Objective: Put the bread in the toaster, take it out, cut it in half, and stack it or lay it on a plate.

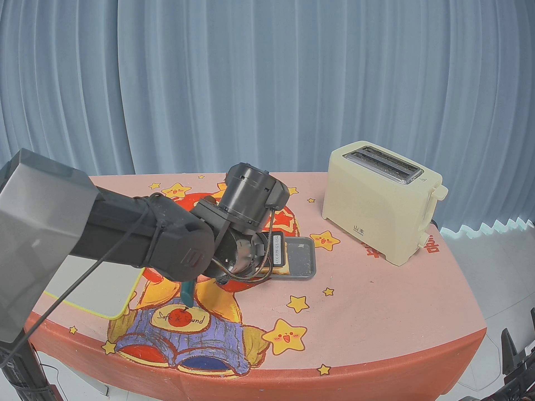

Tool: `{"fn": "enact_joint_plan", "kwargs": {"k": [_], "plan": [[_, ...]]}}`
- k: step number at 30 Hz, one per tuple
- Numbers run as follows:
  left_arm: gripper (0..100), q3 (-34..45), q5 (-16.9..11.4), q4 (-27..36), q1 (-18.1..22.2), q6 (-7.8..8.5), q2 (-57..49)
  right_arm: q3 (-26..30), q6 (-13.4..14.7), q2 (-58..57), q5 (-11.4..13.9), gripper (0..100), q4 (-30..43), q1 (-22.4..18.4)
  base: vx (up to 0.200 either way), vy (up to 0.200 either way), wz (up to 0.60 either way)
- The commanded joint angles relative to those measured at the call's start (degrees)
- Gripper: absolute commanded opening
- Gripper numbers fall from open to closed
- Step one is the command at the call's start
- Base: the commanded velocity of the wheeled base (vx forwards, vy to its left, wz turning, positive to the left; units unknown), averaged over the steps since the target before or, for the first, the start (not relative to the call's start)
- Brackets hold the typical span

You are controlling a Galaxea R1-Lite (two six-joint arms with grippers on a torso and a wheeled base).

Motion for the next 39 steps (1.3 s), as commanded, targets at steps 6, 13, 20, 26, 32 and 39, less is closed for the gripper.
{"fn": "enact_joint_plan", "kwargs": {"k": [6, 13, 20, 26, 32, 39], "plan": [[0, 0.57, -0.10, -0.40, 0.01, -0.23, 1.02, 0.99, -0.01, -0.93, 0.02, 100, -0.02, 0.02, 0.000, 0.000, 0.00], [0, 0.48, -0.01, -0.40, 0.10, -0.23, 1.90, 0.99, -0.01, -0.93, 0.02, 100, -0.02, 0.02, 0.000, 0.000, 0.00], [100, 0.22, -0.10, -0.49, 0.19, -0.23, 2.34, 0.99, -0.01, -0.93, 0.02, 100, -0.02, 0.02, 0.000, 0.000, 0.00], [100, -0.40, 0.08, -0.58, 0.19, -0.23, 2.34, 0.99, -0.01, -0.93, 0.02, 100, -0.02, 0.02, 0.000, 0.000, 0.00], [100, -0.31, 0.08, -0.58, 0.19, -0.32, 2.25, 0.99, -0.01, -0.93, 0.02, 100, -0.02, 0.02, 0.000, 0.000, 0.00], [100, 1.10, -0.01, -0.05, 0.01, -0.23, 2.16, 0.99, -0.01, -0.93, 0.02, 100, -0.02, 0.02, 0.000, 0.000, 0.00]]}}
